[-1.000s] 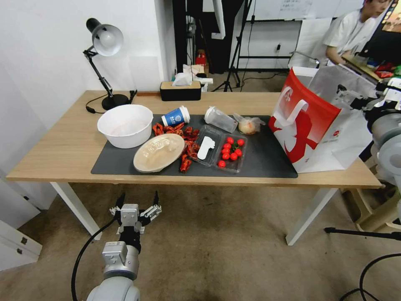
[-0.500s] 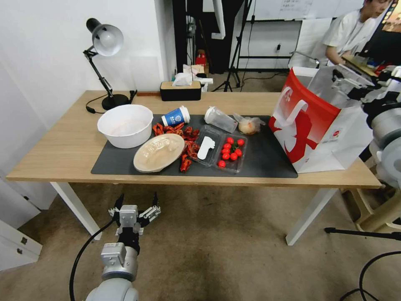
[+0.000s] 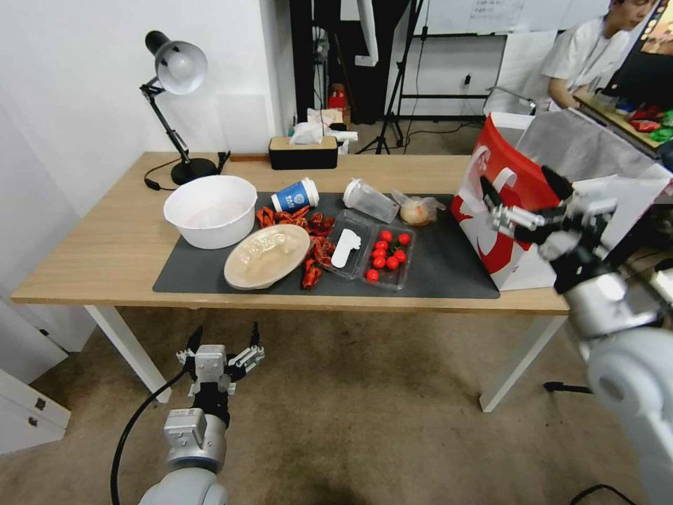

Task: Pick up the trash from the table and place it into the takeout bag.

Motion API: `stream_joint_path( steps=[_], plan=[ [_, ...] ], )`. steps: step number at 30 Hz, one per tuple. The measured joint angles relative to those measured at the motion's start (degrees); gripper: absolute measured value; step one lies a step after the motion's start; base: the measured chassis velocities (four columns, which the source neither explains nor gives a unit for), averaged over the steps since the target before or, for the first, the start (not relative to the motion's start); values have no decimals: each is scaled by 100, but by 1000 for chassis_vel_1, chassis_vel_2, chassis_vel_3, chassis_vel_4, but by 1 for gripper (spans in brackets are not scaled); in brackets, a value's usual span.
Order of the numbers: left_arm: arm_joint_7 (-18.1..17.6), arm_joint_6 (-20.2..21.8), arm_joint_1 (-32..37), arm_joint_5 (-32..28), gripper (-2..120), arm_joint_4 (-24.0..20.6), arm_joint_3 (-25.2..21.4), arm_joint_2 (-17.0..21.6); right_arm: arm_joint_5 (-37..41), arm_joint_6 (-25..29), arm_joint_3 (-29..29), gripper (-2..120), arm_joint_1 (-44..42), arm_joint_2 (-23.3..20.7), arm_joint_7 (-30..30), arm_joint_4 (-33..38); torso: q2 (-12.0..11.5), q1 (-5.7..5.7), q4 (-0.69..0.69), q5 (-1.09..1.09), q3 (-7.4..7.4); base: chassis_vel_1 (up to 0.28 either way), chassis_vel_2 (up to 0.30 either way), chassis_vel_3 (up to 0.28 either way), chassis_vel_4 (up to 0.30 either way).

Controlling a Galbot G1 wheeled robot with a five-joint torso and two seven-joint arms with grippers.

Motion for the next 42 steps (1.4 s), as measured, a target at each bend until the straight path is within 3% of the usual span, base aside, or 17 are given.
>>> stream_joint_path(
  steps=[1, 3, 4, 6, 12, 19, 24, 30, 42],
  plan=[
    [0, 0, 0, 0, 100, 0, 0, 0, 0, 0, 0, 100, 0, 0, 0, 0, 0, 0, 0, 0, 0, 0, 0, 0, 0],
    [2, -52, -1, -1, 100, 52, 3, -11, -227, 881, -117, 100, -567, 201, -132, -304, 0, 0, -2, 0, 0, 0, 0, 0, 0],
    [2, -52, -1, -1, 100, 52, 3, -11, -227, 881, -117, 100, -567, 201, -132, -304, 0, 0, -2, 0, 0, 0, 0, 0, 0],
    [4, -59, 2, -65, 100, 57, 3, -3, -401, 1669, -206, 100, -963, 357, -301, -700, 0, 0, -3, 1, 0, 0, 0, 0, 0],
    [11, -100, 7, -108, 100, 83, 4, -4, -581, 2267, -412, 100, -1409, 550, -461, -1304, 0, 0, -3, 1, 1, 0, 0, 0, 0],
    [29, -183, 49, -131, 100, 129, -2, 28, -576, 2175, -655, 100, -1421, 650, -312, -1541, 0, 1, -1, 0, 0, 0, 0, 0, 0],
    [76, -206, 53, -213, 100, 110, -7, 69, -467, 1376, -872, 100, -1513, 678, 68, -1394, 0, 1, -2, 0, 0, 0, 0, 0, 0],
    [107, -221, 51, -241, 100, 133, -13, 95, -360, 873, -906, 100, -1520, 685, 150, -1125, 0, 1, -2, 0, 1, 0, 0, 0, 0],
    [13, -227, 19, -253, 100, 110, -30, 147, -369, 781, -889, 100, -1503, 701, 147, -1120, 0, 1, -2, 1, 1, 0, 0, 0, 0]
  ],
)
